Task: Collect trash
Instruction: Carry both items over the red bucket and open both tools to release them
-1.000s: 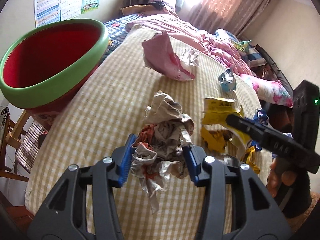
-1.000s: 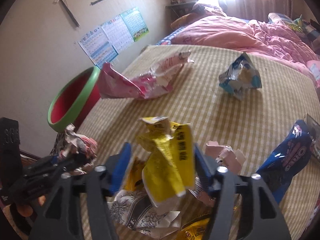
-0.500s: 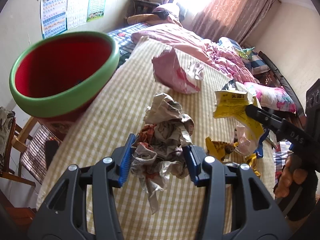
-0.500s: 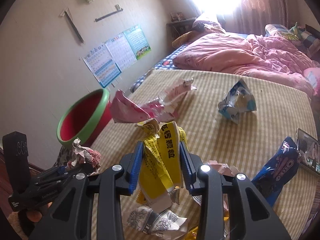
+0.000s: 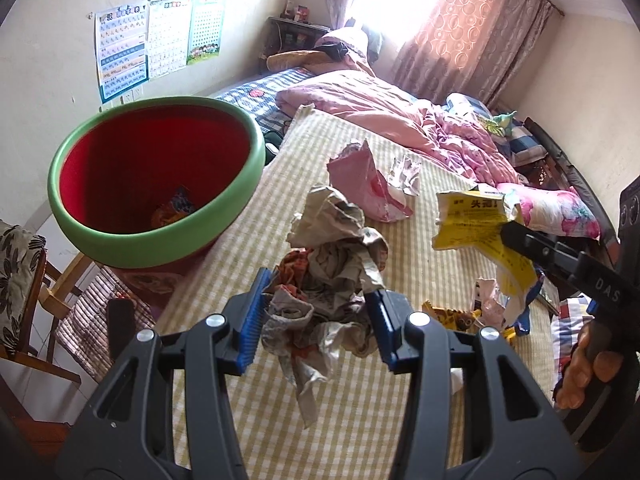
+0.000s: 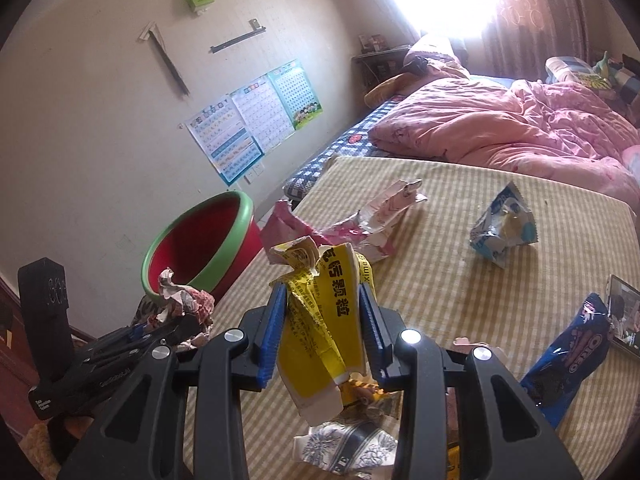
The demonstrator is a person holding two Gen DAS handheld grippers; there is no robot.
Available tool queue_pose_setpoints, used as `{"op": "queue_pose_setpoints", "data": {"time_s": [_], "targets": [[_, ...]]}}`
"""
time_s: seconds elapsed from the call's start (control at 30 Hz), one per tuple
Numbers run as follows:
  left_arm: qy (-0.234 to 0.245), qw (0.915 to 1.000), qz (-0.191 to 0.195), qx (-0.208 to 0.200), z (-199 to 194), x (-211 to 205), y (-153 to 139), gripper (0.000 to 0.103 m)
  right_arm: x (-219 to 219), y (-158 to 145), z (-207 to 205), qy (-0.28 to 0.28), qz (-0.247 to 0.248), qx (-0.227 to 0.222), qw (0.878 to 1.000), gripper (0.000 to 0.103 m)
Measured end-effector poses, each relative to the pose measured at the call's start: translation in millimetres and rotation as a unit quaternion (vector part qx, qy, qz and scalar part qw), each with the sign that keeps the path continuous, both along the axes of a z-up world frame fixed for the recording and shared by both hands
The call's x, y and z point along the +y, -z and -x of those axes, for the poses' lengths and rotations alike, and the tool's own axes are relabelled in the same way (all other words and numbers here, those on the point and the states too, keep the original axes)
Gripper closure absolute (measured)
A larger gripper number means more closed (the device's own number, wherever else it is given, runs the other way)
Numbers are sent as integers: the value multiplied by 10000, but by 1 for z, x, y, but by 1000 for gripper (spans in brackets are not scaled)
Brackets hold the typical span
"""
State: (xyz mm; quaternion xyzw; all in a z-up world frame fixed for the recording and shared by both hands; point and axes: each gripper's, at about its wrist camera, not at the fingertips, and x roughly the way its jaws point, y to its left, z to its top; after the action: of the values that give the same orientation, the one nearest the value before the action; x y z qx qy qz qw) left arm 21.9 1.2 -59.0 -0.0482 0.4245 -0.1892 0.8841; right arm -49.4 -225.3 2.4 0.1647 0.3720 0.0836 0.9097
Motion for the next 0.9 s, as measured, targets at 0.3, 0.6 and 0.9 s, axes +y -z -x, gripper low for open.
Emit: {"op": "queue_pose_setpoints", "data": {"time_s": [0.3,0.6,0.9], "targets": [[-124,9999,-15,-82,-2,13,-6,58,8,0,-4,-93,-5,-14,10000,67],[-186,9998,5,-42,-7,19,-4,58,13,-2,-8,-163,-1,-25,9999,67],[-197,9998,-24,-6,-11,26,-4,58,33,-2,-19,-379,-32,17,9993,67]]}}
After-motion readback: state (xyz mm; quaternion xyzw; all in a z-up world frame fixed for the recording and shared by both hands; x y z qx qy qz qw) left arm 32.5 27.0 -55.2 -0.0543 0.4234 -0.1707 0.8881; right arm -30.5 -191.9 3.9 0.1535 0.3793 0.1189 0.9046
